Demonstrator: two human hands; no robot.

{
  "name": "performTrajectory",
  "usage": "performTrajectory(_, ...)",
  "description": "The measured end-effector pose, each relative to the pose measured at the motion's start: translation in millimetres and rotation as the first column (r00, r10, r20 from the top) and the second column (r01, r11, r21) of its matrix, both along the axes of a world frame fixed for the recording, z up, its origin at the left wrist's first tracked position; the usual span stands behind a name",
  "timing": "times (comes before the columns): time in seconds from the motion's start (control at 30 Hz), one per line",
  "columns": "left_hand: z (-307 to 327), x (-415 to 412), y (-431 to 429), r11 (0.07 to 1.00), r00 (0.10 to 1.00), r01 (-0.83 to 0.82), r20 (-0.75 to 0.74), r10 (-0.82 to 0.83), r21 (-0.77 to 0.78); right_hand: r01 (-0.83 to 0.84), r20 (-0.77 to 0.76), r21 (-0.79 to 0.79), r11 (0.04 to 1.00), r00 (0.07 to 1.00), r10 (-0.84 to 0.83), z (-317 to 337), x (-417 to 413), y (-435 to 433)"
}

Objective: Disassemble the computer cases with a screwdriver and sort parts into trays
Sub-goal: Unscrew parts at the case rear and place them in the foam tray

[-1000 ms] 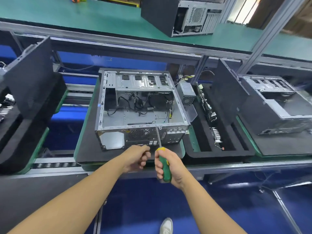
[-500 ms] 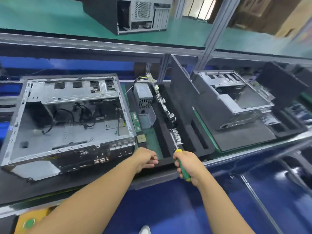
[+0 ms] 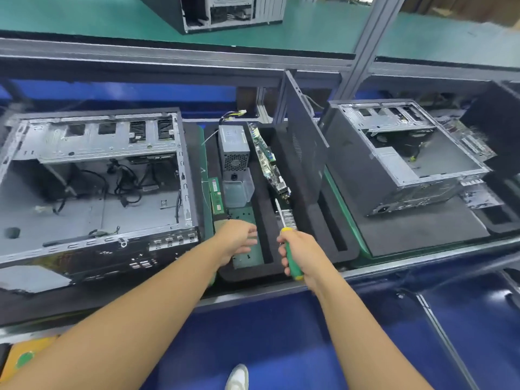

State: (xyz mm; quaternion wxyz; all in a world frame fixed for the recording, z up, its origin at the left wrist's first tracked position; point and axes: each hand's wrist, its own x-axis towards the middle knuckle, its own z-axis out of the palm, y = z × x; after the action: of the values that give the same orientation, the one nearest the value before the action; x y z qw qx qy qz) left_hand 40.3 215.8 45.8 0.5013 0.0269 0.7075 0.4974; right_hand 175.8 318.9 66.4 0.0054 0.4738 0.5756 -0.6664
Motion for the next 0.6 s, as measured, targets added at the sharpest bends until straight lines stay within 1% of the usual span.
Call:
performTrajectory(0.07,30,-1,-2,0.986,0.982,0.15,-0.123,-0.142,0.066,0.035,-0.03,-0.053,0.998,0.999,-0.037,2,-10,-5)
performTrajectory(0.1,46,-3,-6,0.97,0.957,0.225,-0.21,-0.201,0.095,0.045,-0.05,-0.072,0.996,0.998,-0.049,3,-14,-8)
performTrajectory(0.13,63,-6,-13,0.947,0.912,0.302,-0.322,-0.253,0.109,0.053,-0.07,-0.083,0.995,0.996,-0.059,4,-18,-12)
performTrajectory(0.17,80,-11,-23,0.922,0.841,0.377,-0.452,-0.298,0.093,0.059,-0.091,-0.097,0.993,0.994,-0.068,5,-21,-17)
performTrajectory(0.2,96,-18,-36,0.896,0.743,0.442,-0.577,-0.34,0.041,0.067,-0.112,-0.122,0.99,0.99,-0.081,6,-24,-23)
performTrajectory(0.23,110,-26,-50,0.877,0.641,0.48,-0.671,-0.373,-0.03,0.074,-0.135,-0.154,0.985,0.986,-0.095,7,-26,-30)
performTrajectory(0.27,122,-35,-65,0.866,0.559,0.491,-0.727,-0.398,-0.097,0.073,-0.157,-0.178,0.981,0.982,-0.102,7,-28,-37)
performTrajectory(0.3,131,-46,-81,0.857,0.504,0.492,-0.753,-0.422,-0.152,0.066,-0.177,-0.19,0.98,0.979,-0.1,6,-29,-45)
performTrajectory(0.33,137,-59,-97,0.846,0.476,0.494,-0.752,-0.456,-0.201,0.057,-0.194,-0.192,0.98,0.976,-0.095,6,-30,-53)
performTrajectory(0.37,142,-73,-115,0.83,0.473,0.501,-0.726,-0.5,-0.245,0.049,-0.214,-0.187,0.981,0.973,-0.089,5,-30,-63)
performTrajectory(0.47,147,-113,-171,0.76,0.518,0.53,-0.567,-0.641,-0.376,0.029,-0.295,-0.15,0.988,0.953,-0.073,-1,-27,-95)
performTrajectory(0.53,139,-132,-203,0.684,0.492,0.536,-0.475,-0.729,-0.494,0.031,-0.314,-0.122,0.992,0.947,-0.068,-3,-24,-120)
performTrajectory(0.6,125,-139,-228,0.571,0.452,0.568,-0.355,-0.819,-0.593,0.02,-0.318,-0.088,0.996,0.947,-0.047,-4,-19,-147)
